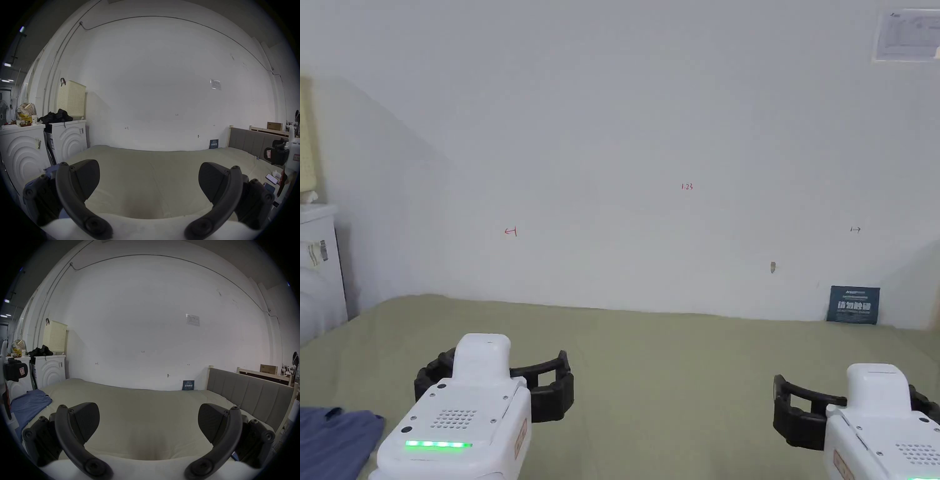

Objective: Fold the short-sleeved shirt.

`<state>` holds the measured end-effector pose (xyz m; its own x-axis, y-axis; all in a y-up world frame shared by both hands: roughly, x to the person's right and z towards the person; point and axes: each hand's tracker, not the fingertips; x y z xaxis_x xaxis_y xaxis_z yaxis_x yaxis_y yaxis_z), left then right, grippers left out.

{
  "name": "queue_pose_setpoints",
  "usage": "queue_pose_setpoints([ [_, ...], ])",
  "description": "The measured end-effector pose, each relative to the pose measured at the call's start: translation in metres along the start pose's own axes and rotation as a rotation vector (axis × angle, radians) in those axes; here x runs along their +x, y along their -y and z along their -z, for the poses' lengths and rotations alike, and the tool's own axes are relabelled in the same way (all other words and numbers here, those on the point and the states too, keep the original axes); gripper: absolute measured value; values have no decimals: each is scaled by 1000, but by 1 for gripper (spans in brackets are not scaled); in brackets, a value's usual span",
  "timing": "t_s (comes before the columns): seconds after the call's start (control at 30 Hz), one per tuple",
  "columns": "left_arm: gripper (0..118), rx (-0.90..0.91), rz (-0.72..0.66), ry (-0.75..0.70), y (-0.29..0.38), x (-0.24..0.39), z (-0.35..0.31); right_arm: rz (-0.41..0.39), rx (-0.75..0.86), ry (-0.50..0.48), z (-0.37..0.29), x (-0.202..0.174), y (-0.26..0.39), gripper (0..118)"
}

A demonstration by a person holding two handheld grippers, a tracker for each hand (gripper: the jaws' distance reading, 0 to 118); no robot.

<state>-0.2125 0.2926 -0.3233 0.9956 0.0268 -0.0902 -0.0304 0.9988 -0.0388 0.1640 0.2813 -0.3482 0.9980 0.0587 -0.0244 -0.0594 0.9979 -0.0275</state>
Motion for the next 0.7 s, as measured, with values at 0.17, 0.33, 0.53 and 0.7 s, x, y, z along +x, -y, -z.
queue_pose_setpoints([
  [0.17, 118, -3, 0, 0, 0, 1, 0, 3, 1, -2, 0, 1, 1, 118],
  [0.33, 118, -12, -10, 10, 3, 0, -1, 18, -26, 12, 1, 2, 3, 118],
  [0.53, 118, -21, -9, 12, 6, 0, -1, 31, -27, 15, 0, 4, 7, 118],
  [0.7, 118, -12, -4, -1, 6, 0, -1, 20, -32, 10, 1, 4, 9, 118],
])
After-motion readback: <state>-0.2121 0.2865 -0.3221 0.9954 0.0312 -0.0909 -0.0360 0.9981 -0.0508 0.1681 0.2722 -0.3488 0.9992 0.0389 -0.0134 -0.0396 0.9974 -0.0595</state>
